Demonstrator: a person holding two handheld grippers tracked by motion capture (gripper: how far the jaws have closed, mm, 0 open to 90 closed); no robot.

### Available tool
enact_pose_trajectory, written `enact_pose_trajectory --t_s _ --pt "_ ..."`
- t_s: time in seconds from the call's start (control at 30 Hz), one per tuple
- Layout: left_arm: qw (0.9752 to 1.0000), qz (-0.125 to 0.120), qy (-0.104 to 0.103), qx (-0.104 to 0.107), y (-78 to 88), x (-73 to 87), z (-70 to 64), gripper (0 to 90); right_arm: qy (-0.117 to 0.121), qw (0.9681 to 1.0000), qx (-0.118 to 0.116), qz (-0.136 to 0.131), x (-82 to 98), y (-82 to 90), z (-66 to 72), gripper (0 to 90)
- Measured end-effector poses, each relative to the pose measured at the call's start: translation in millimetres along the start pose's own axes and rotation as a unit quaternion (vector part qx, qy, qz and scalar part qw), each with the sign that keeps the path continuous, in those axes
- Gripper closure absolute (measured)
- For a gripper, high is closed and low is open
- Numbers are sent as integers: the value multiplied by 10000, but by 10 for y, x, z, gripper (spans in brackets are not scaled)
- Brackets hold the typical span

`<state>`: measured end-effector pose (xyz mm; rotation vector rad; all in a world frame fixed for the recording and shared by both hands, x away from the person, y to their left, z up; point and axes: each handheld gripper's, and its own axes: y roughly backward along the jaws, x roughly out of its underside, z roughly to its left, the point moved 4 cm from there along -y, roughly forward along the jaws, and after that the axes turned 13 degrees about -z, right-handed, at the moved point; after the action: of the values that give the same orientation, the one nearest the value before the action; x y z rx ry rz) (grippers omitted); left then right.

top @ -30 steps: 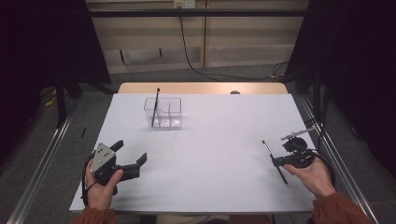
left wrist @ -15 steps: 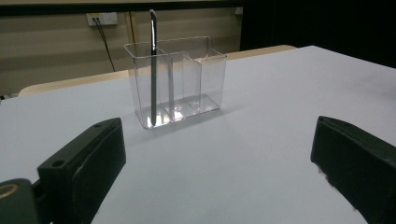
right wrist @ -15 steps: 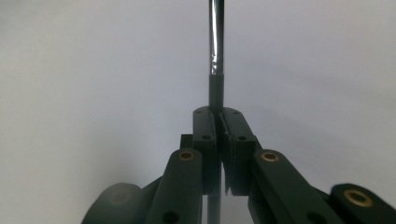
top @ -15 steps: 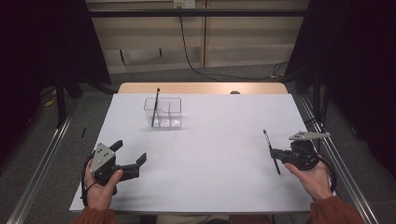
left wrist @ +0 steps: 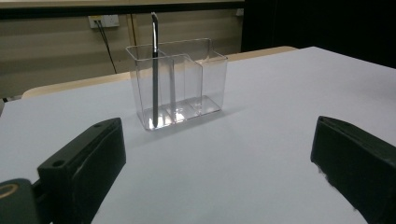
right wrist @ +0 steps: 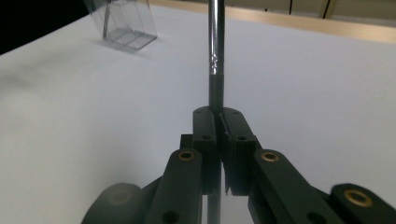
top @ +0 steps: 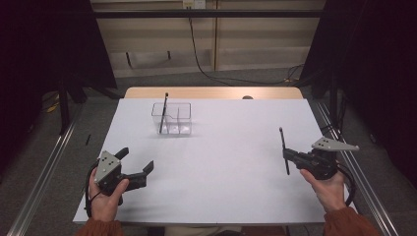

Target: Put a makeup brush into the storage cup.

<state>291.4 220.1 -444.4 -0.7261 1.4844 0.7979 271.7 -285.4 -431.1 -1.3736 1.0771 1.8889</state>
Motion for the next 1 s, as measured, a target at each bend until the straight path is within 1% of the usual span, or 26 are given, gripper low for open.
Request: enact_pose_trajectory --t_s 0.13,0.2,0.3,0.37,0.4,0.43,0.5,0.53,0.57,0.6,0.63,0.67,0.77,0.83,0.87,1.0 --pt "10000 -5 24 0 0 2 -5 32 -30 9996 -62 -257 -54 59 5 857" --pt "10000 8 11 -18 1 2 -2 32 -38 9994 -121 -316 -66 79 9 857" --pt "10000 4 -6 -18 4 0 -1 32 -121 9989 -240 -390 -74 86 22 857" --pt "10000 9 2 -22 5 0 0 32 -109 9985 -308 -428 -86 81 42 857" --pt "10000 9 5 -20 4 1 -1 32 -140 9983 -336 -458 -95 76 57 857" --pt "10000 5 12 -20 3 1 -3 32 -133 9979 -407 -485 -106 66 75 857" --pt "10000 25 22 -15 0 5 -3 32 -134 9977 -446 -499 -121 47 107 857" --pt "10000 35 22 -20 0 5 1 32 -131 9973 -510 -508 -134 26 135 857" --pt "10000 23 21 -58 5 0 16 32 -110 9973 -532 -500 -141 12 153 857" --pt "9999 -13 69 -109 8 -6 29 32 -74 9971 -555 -506 -151 -8 175 857" --pt "9998 -37 113 -130 9 -7 43 32 -47 9968 -612 -508 -159 -27 194 857" --pt "9998 -26 112 -142 13 -4 50 32 -4 9966 -656 -507 -170 -48 222 857" --pt "9999 -6 86 -108 12 1 47 32 -19 9957 -765 -521 -192 -98 278 857" --pt "9999 -2 59 -85 9 -1 35 32 51 9952 -849 -478 -200 -135 324 857" --pt "9999 5 60 -83 8 0 32 32 36 9946 -924 -471 -203 -158 350 856" --pt "9999 -12 132 -63 11 -3 26 32 86 9935 -1057 -416 -215 -244 431 857"
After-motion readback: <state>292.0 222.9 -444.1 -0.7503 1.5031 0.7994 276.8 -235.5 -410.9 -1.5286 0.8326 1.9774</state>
